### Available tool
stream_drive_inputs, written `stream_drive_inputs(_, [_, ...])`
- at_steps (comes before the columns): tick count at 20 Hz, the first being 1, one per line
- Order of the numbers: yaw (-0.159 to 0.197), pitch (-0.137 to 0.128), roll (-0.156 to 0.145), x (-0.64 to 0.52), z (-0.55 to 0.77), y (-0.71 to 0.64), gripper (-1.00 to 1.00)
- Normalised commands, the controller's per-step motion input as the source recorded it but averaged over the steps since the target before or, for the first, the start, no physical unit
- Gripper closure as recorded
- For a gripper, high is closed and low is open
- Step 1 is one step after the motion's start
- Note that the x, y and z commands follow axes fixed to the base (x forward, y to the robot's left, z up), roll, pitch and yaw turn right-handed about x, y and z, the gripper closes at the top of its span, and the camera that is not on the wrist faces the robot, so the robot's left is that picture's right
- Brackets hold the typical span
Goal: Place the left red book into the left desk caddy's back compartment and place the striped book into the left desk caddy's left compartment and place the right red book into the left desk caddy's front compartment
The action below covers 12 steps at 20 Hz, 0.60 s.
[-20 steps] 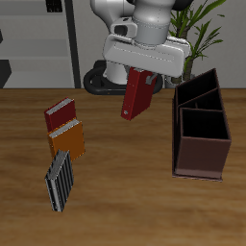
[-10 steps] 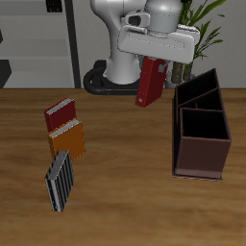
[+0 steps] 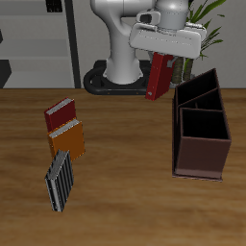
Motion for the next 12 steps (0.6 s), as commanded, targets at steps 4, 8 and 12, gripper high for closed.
stream_drive_inputs(4, [-0.056, 0.015, -0.028, -0.37, -0.04, 0.11, 1.00])
stream_drive_inputs(8, [-0.012, -0.003, 0.035, -0.38, -0.04, 0.19, 1.00])
stream_drive_inputs(12, [0.052, -0.020, 0.047, -0.37, -0.02, 0.34, 1.00])
